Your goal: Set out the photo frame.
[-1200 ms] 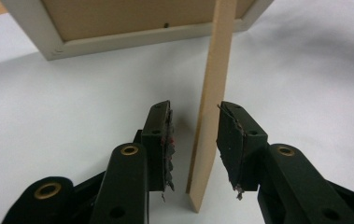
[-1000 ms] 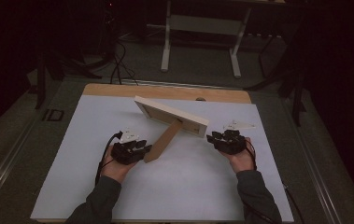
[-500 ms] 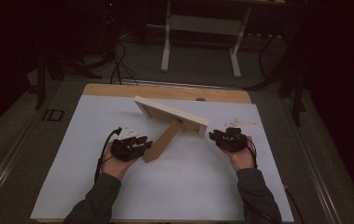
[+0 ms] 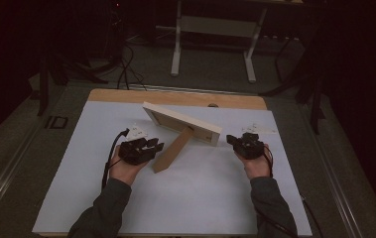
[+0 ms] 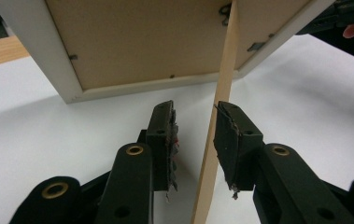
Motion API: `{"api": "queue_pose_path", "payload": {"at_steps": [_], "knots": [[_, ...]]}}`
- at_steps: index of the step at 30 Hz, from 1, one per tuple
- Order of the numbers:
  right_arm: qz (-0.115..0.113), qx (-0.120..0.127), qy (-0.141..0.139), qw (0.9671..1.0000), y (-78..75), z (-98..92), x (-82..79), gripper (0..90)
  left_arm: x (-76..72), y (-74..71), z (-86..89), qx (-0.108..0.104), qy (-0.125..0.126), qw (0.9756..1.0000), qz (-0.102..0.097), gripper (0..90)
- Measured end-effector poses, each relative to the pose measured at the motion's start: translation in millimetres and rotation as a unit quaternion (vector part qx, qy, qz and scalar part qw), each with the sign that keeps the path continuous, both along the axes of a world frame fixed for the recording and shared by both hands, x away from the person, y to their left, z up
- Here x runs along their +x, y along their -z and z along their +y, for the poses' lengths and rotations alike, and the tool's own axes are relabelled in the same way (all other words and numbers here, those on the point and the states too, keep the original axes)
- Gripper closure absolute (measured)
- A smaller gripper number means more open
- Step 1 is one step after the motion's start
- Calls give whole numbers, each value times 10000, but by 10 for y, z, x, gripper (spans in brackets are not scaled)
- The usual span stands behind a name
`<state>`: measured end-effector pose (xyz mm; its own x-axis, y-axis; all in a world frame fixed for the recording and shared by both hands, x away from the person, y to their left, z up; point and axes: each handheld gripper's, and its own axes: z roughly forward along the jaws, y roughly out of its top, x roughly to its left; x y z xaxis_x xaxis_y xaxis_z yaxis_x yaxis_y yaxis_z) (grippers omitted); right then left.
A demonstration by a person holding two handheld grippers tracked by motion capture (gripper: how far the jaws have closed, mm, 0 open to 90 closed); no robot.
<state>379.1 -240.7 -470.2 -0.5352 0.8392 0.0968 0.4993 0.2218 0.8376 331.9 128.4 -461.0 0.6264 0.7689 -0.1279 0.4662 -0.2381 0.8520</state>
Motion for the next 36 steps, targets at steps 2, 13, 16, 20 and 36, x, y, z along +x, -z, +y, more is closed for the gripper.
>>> {"api": "queue_pose_path", "payload": {"at_steps": [2,13,16,20,36], "knots": [[-34,9,18,10000,-13,4,8,900,22,-17,-2,-11,-60,10000,-9,696],[-142,217,31,9997,-118,46,49,900,165,-140,17,-292,-386,9988,-89,694],[-168,230,8,9996,-152,67,56,900,204,-174,-4,-334,-385,9986,-105,731],[-210,282,-19,9994,-205,95,69,900,269,-205,-22,-444,-499,9978,-38,833],[-232,486,-216,9983,-315,173,97,900,404,-272,-224,-232,-717,9971,-34,900]]}}
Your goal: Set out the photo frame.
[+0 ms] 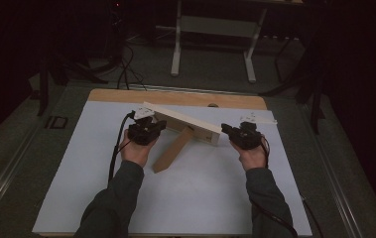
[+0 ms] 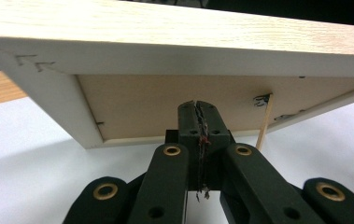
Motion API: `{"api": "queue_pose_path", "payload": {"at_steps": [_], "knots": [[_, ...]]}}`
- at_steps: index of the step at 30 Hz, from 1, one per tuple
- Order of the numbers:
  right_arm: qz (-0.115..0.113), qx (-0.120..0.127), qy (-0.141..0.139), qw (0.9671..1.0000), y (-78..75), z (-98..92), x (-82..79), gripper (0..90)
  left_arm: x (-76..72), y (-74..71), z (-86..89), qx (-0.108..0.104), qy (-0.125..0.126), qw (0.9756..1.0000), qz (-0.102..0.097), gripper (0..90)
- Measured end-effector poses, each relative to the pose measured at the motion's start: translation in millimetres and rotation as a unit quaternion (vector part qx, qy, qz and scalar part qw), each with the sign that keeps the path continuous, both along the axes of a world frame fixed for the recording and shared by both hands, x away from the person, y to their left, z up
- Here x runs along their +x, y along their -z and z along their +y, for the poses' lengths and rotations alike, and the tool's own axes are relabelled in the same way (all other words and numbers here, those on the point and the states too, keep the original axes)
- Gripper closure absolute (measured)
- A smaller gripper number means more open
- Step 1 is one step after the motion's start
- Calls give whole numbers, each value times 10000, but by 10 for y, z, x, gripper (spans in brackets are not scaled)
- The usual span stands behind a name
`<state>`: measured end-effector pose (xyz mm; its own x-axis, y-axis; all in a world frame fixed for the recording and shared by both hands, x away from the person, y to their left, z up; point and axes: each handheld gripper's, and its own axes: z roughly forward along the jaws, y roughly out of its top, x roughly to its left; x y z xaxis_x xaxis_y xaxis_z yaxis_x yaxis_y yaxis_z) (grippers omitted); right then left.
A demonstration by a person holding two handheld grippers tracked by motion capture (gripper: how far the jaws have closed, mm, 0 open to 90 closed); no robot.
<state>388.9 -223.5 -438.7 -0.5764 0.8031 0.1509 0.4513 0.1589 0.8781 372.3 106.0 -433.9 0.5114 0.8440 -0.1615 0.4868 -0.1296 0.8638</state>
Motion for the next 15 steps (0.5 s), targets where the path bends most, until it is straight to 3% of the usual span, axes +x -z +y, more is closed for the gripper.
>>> {"api": "queue_pose_path", "payload": {"at_steps": [15], "knots": [[-79,-69,-196,9998,-67,43,-22,900,21,-56,-169,118,17,9999,-91,900]]}}
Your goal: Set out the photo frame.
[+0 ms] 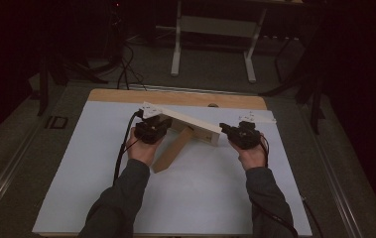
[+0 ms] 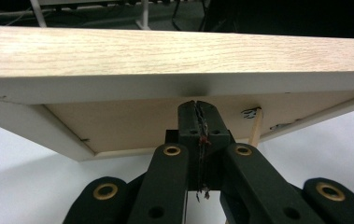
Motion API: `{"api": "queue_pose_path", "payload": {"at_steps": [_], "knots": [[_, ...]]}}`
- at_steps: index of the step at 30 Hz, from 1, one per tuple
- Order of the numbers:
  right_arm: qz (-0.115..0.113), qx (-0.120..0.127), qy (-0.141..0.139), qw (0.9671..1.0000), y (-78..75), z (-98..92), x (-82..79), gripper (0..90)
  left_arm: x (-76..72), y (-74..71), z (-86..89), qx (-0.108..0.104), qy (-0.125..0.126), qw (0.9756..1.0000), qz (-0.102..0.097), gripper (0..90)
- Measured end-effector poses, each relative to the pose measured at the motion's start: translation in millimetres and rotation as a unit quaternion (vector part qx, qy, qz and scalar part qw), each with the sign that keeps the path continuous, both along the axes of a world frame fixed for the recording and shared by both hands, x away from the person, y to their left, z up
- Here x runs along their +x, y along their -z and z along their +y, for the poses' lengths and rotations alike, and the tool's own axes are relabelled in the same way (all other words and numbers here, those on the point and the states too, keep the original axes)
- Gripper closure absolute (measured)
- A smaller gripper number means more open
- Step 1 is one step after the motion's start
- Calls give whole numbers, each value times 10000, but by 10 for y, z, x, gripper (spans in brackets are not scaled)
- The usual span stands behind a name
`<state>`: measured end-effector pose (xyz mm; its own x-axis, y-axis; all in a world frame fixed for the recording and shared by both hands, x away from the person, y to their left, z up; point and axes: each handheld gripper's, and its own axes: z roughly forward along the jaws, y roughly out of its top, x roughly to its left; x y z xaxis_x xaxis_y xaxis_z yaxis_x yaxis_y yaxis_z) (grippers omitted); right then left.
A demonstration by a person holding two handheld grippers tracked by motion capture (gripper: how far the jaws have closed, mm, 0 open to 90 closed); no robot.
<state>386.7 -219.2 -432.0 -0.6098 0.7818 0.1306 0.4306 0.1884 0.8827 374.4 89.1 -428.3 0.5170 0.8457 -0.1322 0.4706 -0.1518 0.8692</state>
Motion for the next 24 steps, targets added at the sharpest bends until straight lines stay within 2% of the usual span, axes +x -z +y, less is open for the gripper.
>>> {"api": "queue_pose_path", "payload": {"at_steps": [10,24], "knots": [[-32,-36,-114,9999,-21,30,-14,900,-8,-16,-86,117,101,9999,-16,900],[-59,-32,-210,9998,-56,56,-40,900,-15,-26,-208,144,214,9997,-6,900]]}}
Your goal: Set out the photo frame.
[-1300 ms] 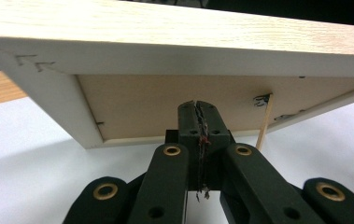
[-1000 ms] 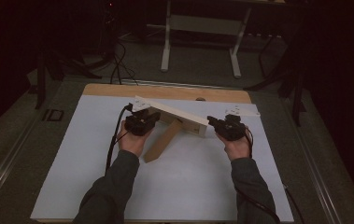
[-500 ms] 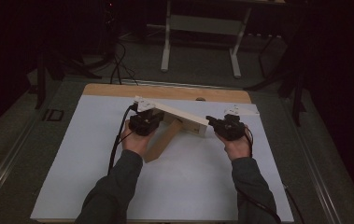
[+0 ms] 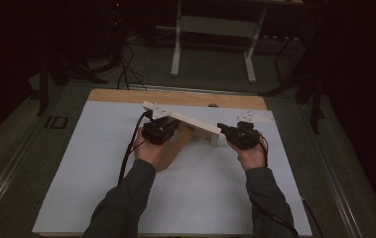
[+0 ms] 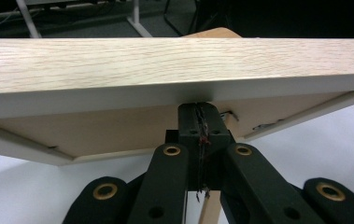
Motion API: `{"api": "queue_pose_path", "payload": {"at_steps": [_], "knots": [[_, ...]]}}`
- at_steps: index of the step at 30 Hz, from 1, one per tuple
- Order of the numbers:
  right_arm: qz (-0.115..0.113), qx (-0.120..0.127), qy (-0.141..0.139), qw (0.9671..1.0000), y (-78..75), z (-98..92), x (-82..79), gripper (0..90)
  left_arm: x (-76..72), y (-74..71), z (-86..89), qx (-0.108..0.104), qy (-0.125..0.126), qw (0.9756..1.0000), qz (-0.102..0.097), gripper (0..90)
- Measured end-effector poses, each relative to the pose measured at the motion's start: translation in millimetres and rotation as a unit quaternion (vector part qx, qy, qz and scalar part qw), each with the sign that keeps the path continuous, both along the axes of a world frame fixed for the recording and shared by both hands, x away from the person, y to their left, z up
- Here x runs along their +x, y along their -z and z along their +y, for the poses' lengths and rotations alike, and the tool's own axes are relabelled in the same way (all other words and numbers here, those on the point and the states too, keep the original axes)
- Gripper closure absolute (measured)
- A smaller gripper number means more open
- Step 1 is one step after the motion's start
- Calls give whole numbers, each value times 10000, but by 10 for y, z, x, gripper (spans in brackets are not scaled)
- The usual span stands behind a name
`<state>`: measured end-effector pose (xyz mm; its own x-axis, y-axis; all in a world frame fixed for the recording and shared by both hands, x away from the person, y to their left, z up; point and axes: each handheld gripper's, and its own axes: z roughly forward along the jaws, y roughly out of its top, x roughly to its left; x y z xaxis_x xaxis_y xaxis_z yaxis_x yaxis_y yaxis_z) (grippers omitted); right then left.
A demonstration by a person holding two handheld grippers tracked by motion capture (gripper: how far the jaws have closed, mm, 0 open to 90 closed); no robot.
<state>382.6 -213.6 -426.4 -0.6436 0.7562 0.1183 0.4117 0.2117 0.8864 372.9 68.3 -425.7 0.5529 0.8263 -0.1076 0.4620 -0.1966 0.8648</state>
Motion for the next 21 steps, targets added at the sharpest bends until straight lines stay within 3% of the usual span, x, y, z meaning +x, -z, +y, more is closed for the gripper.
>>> {"api": "queue_pose_path", "payload": {"at_steps": [9,21], "knots": [[-38,-1,-81,10000,-18,28,-28,900,-22,-14,-44,-96,102,9999,43,900],[-79,5,-150,9999,-29,44,-59,900,-60,-4,-202,161,254,9995,7,900]]}}
